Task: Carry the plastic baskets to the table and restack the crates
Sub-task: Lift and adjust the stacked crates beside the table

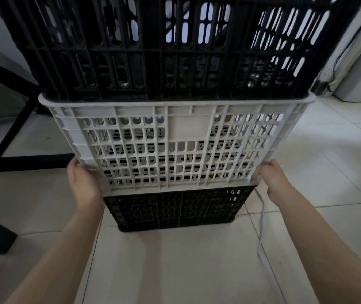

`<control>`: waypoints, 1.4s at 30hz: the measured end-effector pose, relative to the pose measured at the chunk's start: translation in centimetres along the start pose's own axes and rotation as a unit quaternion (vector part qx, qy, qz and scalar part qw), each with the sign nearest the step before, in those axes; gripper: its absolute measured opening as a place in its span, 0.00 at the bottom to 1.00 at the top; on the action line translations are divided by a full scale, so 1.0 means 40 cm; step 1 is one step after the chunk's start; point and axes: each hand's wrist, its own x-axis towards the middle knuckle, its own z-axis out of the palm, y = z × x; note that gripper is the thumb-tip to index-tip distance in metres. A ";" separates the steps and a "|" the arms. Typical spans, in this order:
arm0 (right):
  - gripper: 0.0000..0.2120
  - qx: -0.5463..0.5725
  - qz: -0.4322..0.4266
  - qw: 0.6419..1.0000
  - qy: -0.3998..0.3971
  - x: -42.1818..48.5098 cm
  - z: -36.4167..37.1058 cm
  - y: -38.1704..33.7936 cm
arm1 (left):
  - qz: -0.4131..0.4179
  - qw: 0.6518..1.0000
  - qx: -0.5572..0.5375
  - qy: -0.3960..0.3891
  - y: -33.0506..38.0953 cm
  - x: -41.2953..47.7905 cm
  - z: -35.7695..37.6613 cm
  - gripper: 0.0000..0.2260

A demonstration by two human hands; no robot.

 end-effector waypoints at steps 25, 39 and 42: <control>0.25 0.137 -0.263 0.955 0.000 -0.169 -0.041 -0.267 | 0.230 0.972 -0.036 -0.017 0.301 -0.092 0.009 0.18; 0.25 0.079 -0.255 0.964 -0.004 -0.189 -0.042 -0.272 | 0.193 0.979 -0.057 0.020 0.313 -0.090 0.019 0.11; 0.25 0.087 -0.264 0.960 -0.003 -0.176 -0.045 -0.263 | 0.194 0.979 -0.053 0.024 0.306 -0.078 0.013 0.07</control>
